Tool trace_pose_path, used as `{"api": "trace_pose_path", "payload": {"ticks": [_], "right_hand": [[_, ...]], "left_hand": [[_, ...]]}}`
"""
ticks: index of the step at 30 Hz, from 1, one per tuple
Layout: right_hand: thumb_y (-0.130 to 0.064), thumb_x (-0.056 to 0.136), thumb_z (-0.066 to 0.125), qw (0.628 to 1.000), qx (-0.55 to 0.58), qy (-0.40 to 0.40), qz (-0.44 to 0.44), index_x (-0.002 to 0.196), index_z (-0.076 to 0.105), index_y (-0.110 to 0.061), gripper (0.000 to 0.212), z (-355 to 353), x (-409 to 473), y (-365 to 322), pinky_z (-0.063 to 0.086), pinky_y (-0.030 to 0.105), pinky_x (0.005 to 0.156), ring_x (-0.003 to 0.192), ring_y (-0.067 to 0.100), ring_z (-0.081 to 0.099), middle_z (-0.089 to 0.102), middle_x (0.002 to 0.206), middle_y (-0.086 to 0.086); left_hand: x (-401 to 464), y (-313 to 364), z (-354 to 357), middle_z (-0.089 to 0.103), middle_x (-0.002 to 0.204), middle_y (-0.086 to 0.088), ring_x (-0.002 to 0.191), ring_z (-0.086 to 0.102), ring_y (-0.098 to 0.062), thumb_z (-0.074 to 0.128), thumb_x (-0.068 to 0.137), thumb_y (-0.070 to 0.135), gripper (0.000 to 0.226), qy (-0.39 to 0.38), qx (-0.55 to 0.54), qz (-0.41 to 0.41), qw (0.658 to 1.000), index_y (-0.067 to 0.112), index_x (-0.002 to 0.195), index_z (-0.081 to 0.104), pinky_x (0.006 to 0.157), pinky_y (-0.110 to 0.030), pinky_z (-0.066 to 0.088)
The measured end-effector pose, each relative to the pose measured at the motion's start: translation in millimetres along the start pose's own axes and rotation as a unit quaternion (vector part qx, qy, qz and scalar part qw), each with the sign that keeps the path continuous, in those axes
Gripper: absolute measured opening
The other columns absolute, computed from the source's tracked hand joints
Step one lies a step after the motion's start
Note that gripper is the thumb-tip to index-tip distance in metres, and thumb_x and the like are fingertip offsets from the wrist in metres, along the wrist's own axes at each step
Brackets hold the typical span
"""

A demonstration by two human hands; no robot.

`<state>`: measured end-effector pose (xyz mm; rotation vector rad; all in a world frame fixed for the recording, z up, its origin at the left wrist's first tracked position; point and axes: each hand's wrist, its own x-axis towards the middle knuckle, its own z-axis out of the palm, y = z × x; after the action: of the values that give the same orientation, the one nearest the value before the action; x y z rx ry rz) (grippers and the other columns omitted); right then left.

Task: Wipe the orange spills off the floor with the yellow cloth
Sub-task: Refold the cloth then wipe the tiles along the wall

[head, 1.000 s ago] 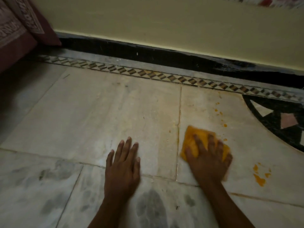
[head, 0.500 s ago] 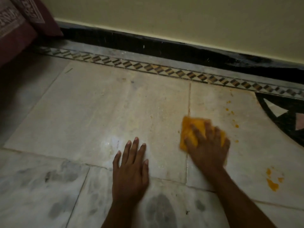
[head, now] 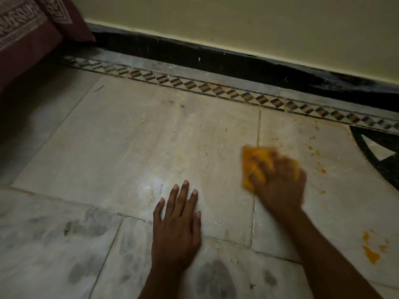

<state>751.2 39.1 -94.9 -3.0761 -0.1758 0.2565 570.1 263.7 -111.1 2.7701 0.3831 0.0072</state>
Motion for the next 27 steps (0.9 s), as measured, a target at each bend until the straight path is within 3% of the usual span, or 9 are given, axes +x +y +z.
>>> {"api": "trace_pose_path", "payload": {"ticks": [2,4,9,13,15,18,20,24,27], "right_hand": [[-0.079,0.090,0.013,0.988,0.047,-0.002,0.149,0.156,0.016,-0.060,0.069,-18,54,-3,0.002,0.068,0.122,0.159,0.036,0.005,0.006,0.174,-0.005],[-0.076,0.094,0.020,0.978,0.102,-0.001,0.180,0.156,0.017,-0.057,0.065,-34,105,-31,-0.002,0.072,0.119,0.158,0.042,0.000,0.003,0.174,0.001],[-0.071,0.098,0.024,0.995,0.030,0.015,-0.094,0.154,0.023,-0.059,0.057,-9,89,-103,-0.006,0.068,0.121,0.160,0.034,0.007,0.009,0.174,-0.004],[-0.074,0.098,0.022,0.980,-0.014,0.027,-0.197,0.154,0.024,-0.061,0.057,13,-12,-28,0.008,0.066,0.121,0.158,0.028,0.019,0.018,0.173,-0.009],[-0.074,0.097,0.017,0.993,-0.028,0.038,-0.106,0.155,0.028,-0.055,0.062,8,-6,21,0.015,0.067,0.120,0.155,0.032,0.027,0.023,0.172,-0.003],[-0.078,0.092,0.014,0.987,0.039,0.013,0.157,0.157,0.019,-0.056,0.068,-13,72,32,0.004,0.069,0.121,0.159,0.034,0.010,0.010,0.174,-0.004],[-0.079,0.092,0.015,0.973,0.090,0.016,0.212,0.157,0.013,-0.057,0.069,-24,119,5,-0.003,0.072,0.120,0.159,0.037,0.001,0.003,0.175,-0.004],[-0.077,0.097,0.020,0.999,0.035,0.012,-0.008,0.156,0.017,-0.061,0.061,-7,111,-53,-0.008,0.068,0.121,0.160,0.033,0.002,0.005,0.174,-0.006],[-0.077,0.095,0.028,0.989,-0.009,0.022,-0.146,0.152,0.026,-0.064,0.058,10,16,-33,0.006,0.064,0.122,0.158,0.028,0.018,0.018,0.172,-0.010]], "left_hand": [[-1,0,2,0.005,0.174,0.015,0.160,0.000,-0.006,0.021,0.105,0.051,0.059,0.008,-0.001,0.003,1.000,0.037,0.162,0.027,0.127,-0.044,0.010],[-1,-2,3,0.008,0.174,0.016,0.160,0.002,-0.005,0.024,0.105,0.050,0.058,0.017,-0.006,-0.001,1.000,0.037,0.161,0.030,0.127,-0.043,0.011],[0,0,1,0.014,0.173,0.016,0.160,0.009,-0.006,0.032,0.104,0.049,0.057,0.018,-0.010,-0.001,1.000,0.037,0.159,0.036,0.125,-0.042,0.016],[1,0,-2,0.013,0.174,0.012,0.161,0.009,-0.010,0.028,0.104,0.049,0.058,0.003,-0.009,0.006,1.000,0.034,0.160,0.036,0.125,-0.047,0.019],[0,-1,2,0.012,0.174,0.012,0.161,0.007,-0.009,0.027,0.104,0.048,0.058,0.013,-0.003,0.004,1.000,0.034,0.160,0.034,0.126,-0.047,0.018],[1,-2,5,0.012,0.174,0.013,0.160,0.007,-0.007,0.027,0.104,0.049,0.057,0.022,-0.004,0.006,1.000,0.036,0.160,0.034,0.125,-0.045,0.016],[1,-3,8,0.016,0.173,0.014,0.160,0.010,-0.007,0.031,0.104,0.048,0.057,0.033,-0.008,-0.001,0.999,0.036,0.159,0.037,0.125,-0.044,0.016],[2,-1,3,0.015,0.173,0.014,0.160,0.010,-0.007,0.029,0.104,0.049,0.057,0.022,-0.002,0.005,1.000,0.036,0.159,0.037,0.125,-0.042,0.016],[0,2,-2,0.011,0.174,0.013,0.161,0.006,-0.008,0.023,0.105,0.050,0.058,0.007,0.003,-0.001,1.000,0.035,0.160,0.033,0.126,-0.046,0.017]]}}
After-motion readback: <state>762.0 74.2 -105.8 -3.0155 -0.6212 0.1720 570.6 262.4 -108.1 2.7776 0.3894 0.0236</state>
